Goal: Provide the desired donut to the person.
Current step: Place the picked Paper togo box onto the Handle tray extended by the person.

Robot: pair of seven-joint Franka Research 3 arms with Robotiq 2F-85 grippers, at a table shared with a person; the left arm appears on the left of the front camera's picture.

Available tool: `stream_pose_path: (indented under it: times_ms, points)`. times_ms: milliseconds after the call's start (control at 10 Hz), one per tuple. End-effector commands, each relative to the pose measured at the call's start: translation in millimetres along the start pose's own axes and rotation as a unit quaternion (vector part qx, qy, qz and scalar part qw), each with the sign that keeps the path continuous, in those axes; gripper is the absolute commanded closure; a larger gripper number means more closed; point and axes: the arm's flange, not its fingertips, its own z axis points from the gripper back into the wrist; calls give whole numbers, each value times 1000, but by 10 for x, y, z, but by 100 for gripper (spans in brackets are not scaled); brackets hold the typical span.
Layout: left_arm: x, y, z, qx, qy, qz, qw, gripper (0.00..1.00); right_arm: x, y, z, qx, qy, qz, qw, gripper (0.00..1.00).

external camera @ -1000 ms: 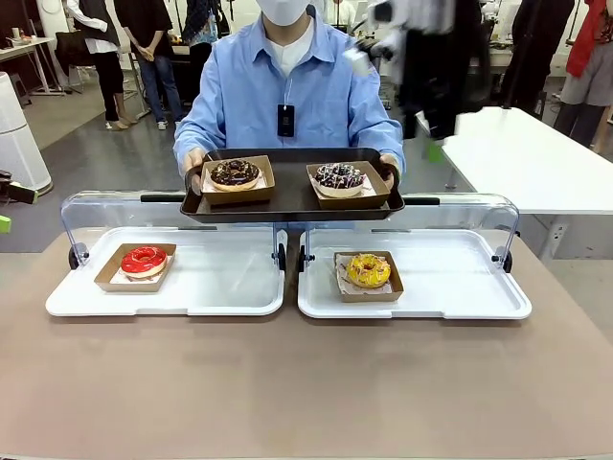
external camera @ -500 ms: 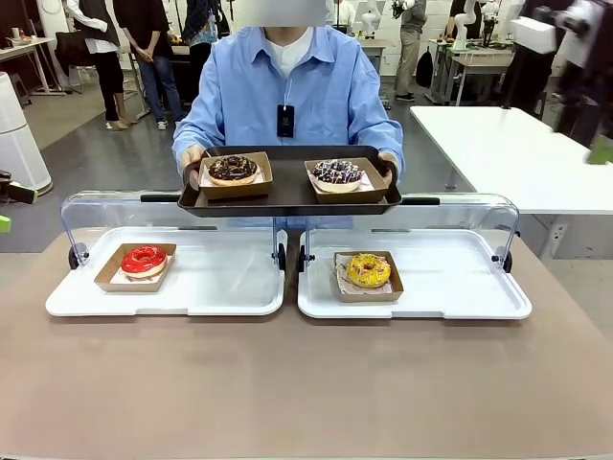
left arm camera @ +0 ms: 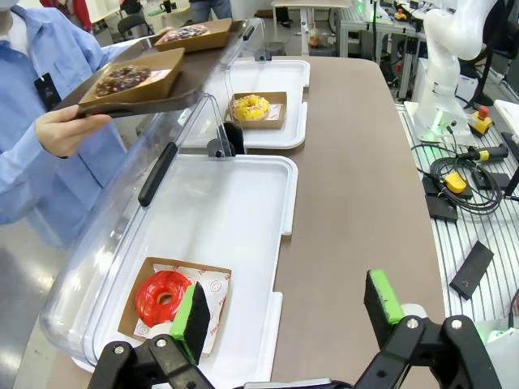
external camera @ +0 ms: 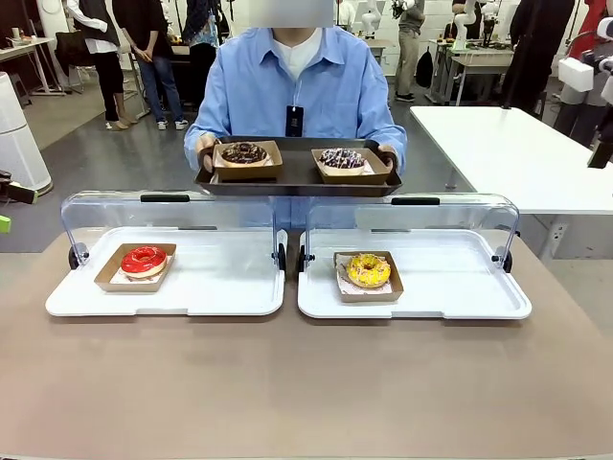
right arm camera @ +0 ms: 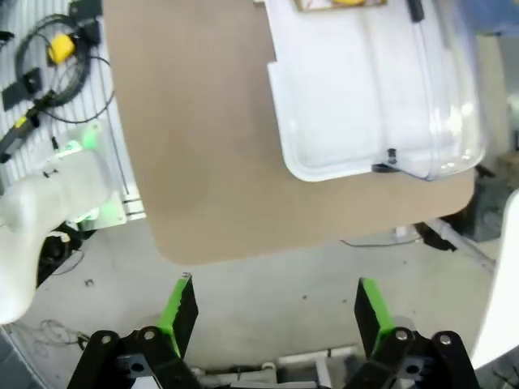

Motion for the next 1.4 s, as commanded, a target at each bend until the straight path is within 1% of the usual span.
stream_pose_path:
  times_ms: [0, 100, 1300]
  points:
    - [3, -9, 15, 0, -3, -2, 1000, 0, 153, -199, -170, -30, 92, 1, 995, 0]
    - [3, -9, 15, 0, -3, -2, 1000, 0, 0, 0, 0, 0, 0, 0, 1000, 0]
    - [3, -9, 15, 0, -3, -2, 1000, 0, 0, 0, 0, 0, 0, 0, 1000, 0]
